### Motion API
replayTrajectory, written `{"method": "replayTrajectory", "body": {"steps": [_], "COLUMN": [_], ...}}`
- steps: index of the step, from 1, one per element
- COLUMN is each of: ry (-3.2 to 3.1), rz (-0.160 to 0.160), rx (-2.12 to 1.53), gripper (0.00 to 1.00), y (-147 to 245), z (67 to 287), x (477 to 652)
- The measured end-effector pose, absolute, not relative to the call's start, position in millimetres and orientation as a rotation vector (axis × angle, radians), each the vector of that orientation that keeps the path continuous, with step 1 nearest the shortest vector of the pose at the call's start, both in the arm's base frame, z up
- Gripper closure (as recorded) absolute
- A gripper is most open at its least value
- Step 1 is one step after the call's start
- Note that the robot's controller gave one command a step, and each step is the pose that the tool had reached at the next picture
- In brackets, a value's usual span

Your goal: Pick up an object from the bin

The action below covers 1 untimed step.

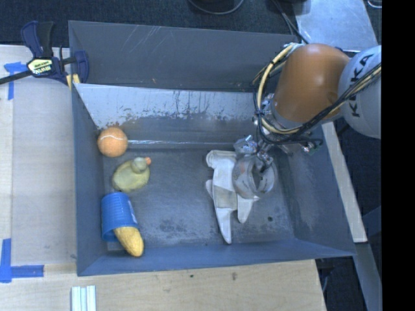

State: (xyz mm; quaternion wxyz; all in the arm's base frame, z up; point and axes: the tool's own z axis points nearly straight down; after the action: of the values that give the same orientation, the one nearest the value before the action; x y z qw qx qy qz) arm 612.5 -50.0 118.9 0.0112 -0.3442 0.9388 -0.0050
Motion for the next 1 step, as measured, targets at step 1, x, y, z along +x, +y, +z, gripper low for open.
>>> {"method": "replayTrajectory", "body": {"steps": [1], "ry": [2.93], "rz": [-0.014], "rx": [-1.074], "gripper": [1.0], "y": [-49.9], "z": [123.3], "x": [612.0]}}
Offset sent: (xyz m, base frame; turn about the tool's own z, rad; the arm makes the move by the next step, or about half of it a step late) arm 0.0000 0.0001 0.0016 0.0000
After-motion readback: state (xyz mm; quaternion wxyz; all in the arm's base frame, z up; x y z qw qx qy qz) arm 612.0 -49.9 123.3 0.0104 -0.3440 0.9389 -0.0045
